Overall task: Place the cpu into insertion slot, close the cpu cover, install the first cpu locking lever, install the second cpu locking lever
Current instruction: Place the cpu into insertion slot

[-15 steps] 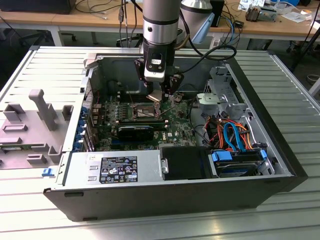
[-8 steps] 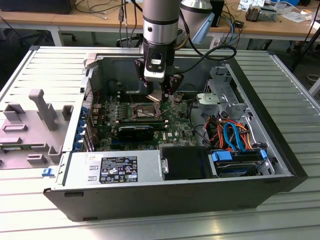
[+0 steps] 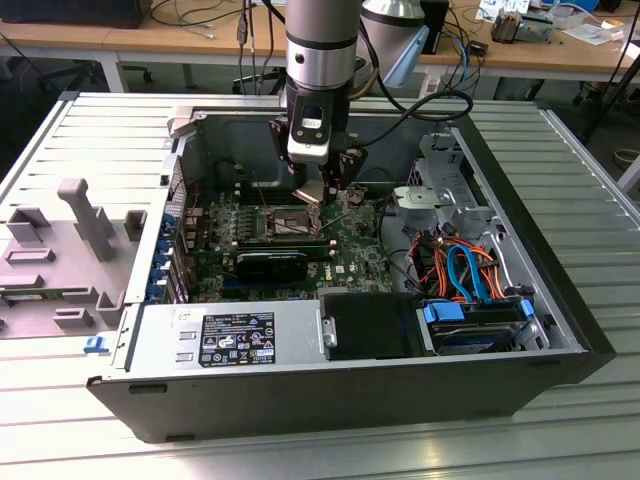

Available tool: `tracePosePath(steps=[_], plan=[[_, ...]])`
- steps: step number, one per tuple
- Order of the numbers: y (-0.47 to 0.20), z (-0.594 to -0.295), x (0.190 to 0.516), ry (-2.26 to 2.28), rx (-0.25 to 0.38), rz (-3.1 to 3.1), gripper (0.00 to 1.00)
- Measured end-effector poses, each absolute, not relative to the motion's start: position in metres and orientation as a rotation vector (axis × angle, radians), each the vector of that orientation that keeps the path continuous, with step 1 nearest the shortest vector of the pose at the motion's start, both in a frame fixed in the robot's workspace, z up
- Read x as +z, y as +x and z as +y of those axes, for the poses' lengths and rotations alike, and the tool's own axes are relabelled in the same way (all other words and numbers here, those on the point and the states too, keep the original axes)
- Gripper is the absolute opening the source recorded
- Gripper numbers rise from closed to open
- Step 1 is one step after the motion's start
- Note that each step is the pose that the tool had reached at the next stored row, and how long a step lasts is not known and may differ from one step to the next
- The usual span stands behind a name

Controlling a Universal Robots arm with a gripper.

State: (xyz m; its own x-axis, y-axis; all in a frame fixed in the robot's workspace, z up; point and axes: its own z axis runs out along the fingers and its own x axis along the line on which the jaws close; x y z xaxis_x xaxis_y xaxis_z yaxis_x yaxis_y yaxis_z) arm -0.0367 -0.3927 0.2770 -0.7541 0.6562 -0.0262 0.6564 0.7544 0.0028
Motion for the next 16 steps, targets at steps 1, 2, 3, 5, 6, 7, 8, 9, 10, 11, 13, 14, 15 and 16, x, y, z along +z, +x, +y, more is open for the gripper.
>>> tracePosePath(steps=[1, 2, 3, 5, 6, 7, 8, 9, 10, 11, 13, 14, 15, 16], plan=[[-0.0367, -0.3927, 0.277, 1.093, -0.01, 2.918, 0.54], [-0.0367, -0.3927, 0.277, 1.095, -0.01, 2.917, 0.54], [-0.0368, -0.3927, 0.277, 1.096, -0.01, 2.917, 0.54], [-0.0368, -0.3927, 0.277, 1.099, -0.01, 2.916, 0.54], [-0.0368, -0.3927, 0.277, 1.1, -0.01, 2.915, 0.54], [-0.0368, -0.3927, 0.277, 1.101, -0.01, 2.915, 0.54], [-0.0368, -0.3927, 0.277, 1.103, -0.01, 2.914, 0.54], [-0.0368, -0.3927, 0.277, 1.105, -0.01, 2.913, 0.54], [-0.0368, -0.3927, 0.277, 1.106, -0.01, 2.913, 0.54], [-0.0368, -0.3927, 0.277, 1.108, -0.01, 2.913, 0.54], [-0.0367, -0.3927, 0.277, 1.11, -0.011, 2.912, 0.54], [-0.0368, -0.3927, 0.277, 1.111, -0.011, 2.911, 0.54], [-0.0368, -0.3927, 0.277, 1.112, -0.01, 2.911, 0.54], [-0.0368, -0.3927, 0.277, 1.115, -0.011, 2.91, 0.54]])
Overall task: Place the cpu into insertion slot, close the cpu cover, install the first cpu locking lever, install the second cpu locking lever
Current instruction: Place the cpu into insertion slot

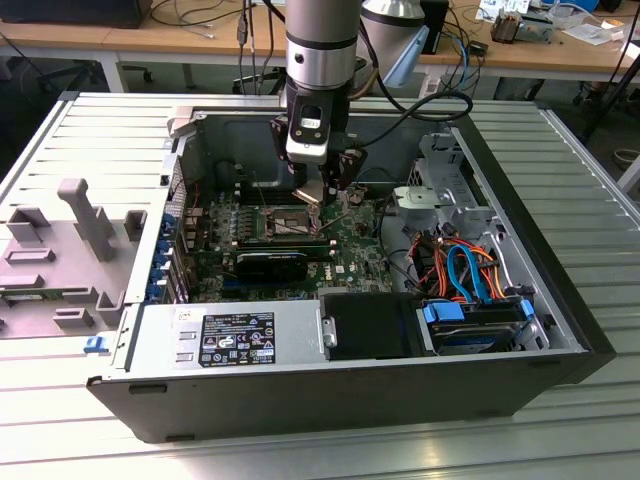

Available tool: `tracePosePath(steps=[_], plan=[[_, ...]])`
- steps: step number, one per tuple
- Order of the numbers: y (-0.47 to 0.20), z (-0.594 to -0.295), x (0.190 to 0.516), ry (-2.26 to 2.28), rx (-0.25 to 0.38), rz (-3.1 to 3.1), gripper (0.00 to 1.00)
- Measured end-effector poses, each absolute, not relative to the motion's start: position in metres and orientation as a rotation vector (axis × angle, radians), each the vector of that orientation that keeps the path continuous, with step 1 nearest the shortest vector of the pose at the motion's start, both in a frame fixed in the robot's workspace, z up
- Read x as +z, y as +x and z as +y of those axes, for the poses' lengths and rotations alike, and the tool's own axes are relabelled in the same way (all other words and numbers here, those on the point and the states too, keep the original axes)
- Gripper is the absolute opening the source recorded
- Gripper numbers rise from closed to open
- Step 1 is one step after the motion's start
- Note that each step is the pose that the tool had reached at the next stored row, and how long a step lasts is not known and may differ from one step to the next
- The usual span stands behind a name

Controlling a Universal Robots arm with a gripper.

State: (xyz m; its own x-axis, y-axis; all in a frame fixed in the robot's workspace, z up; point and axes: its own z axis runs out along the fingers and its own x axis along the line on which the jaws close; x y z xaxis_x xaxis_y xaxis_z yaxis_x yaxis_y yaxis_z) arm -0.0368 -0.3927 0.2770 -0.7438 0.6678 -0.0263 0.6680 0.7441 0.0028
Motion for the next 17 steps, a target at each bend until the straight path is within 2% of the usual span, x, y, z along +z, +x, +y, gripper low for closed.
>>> tracePosePath(steps=[17], plan=[[-0.0368, -0.3927, 0.277, 1.139, -0.011, 2.901, 0.54]])
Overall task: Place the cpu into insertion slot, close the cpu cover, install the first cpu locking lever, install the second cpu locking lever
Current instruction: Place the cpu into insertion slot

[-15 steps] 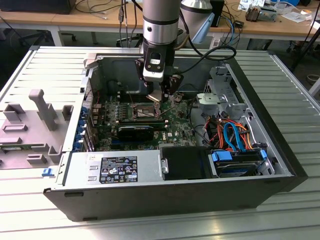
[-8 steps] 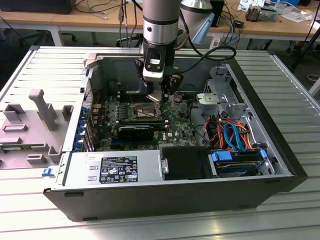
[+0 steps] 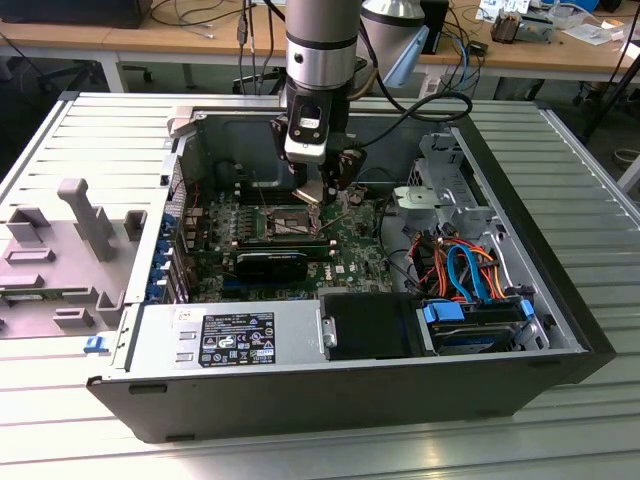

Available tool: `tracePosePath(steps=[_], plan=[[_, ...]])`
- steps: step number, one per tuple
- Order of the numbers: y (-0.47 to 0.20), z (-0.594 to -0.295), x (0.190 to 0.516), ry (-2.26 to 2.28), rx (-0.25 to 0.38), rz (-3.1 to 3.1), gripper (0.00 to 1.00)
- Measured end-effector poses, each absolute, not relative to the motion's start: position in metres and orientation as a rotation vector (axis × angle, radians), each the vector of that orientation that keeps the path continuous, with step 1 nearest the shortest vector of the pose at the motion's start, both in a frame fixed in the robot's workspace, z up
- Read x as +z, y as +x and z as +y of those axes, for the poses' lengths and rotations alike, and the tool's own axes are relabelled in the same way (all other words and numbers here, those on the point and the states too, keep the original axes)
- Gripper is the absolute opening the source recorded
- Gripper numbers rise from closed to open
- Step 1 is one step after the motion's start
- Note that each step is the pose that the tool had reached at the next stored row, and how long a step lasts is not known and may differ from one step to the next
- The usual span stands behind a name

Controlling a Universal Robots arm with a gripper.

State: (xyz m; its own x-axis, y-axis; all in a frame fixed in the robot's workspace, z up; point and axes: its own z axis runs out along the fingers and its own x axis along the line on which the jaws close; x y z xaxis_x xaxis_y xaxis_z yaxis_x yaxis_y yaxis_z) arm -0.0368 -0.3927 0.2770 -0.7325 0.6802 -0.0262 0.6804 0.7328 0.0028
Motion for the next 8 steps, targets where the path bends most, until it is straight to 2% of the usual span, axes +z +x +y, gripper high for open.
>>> tracePosePath(steps=[8], plan=[[-0.0368, -0.3927, 0.277, 1.15, -0.011, 2.896, 0.54]])
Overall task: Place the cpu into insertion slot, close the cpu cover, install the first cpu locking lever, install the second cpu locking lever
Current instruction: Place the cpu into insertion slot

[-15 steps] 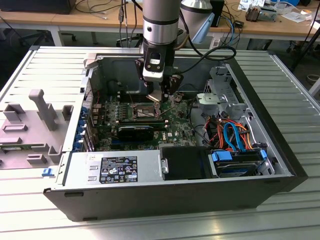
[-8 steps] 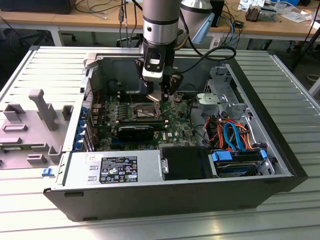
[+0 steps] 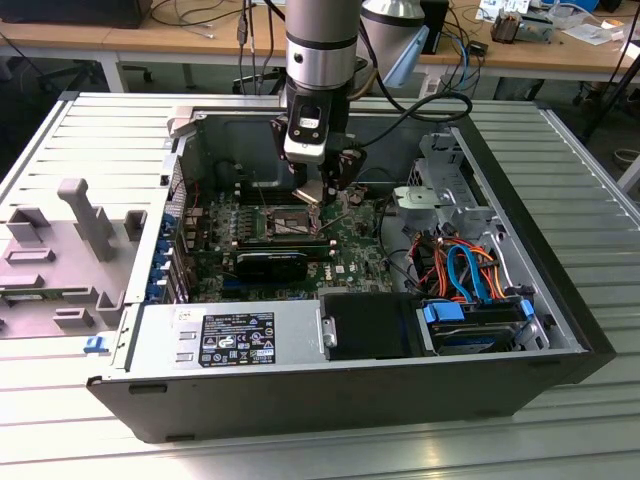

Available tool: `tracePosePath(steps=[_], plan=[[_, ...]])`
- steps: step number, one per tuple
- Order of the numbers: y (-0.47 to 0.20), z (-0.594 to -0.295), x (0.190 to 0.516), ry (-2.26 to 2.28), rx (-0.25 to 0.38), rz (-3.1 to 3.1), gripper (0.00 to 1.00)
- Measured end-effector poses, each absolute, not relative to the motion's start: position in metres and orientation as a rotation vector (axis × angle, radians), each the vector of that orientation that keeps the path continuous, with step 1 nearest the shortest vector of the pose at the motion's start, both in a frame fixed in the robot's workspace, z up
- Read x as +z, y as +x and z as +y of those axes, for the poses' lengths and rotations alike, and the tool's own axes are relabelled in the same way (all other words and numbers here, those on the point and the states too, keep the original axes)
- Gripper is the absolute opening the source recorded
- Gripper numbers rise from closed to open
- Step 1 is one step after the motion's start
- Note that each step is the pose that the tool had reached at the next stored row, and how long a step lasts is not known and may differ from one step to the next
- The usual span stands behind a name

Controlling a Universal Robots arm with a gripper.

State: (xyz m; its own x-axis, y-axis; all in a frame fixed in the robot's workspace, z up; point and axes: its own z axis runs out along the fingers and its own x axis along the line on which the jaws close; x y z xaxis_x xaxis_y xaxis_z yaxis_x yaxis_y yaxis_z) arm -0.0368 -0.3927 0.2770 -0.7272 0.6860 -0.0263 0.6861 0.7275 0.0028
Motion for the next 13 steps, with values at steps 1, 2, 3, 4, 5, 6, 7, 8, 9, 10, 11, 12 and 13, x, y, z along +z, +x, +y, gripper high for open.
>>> tracePosePath(steps=[1, 2, 3, 4, 5, 6, 7, 8, 9, 10, 11, 12, 13], plan=[[-0.0367, -0.3927, 0.277, 1.153, -0.011, 2.895, 0.54], [-0.0368, -0.3927, 0.277, 1.156, -0.011, 2.894, 0.54], [-0.0368, -0.3927, 0.277, 1.159, -0.011, 2.893, 0.54], [-0.0368, -0.3927, 0.277, 1.162, -0.011, 2.892, 0.54], [-0.0367, -0.3927, 0.277, 1.165, -0.011, 2.89, 0.54], [-0.0368, -0.3927, 0.277, 1.167, -0.011, 2.889, 0.54], [-0.0368, -0.3927, 0.277, 1.169, -0.011, 2.889, 0.54], [-0.0368, -0.3927, 0.277, 1.172, -0.011, 2.887, 0.54], [-0.0368, -0.3927, 0.277, 1.174, -0.011, 2.887, 0.54], [-0.0368, -0.3927, 0.277, 1.176, -0.011, 2.886, 0.54], [-0.0367, -0.3927, 0.277, 1.179, -0.011, 2.885, 0.54], [-0.0367, -0.3927, 0.277, 1.182, -0.011, 2.883, 0.54], [-0.0368, -0.3927, 0.277, 1.184, -0.011, 2.882, 0.54]])
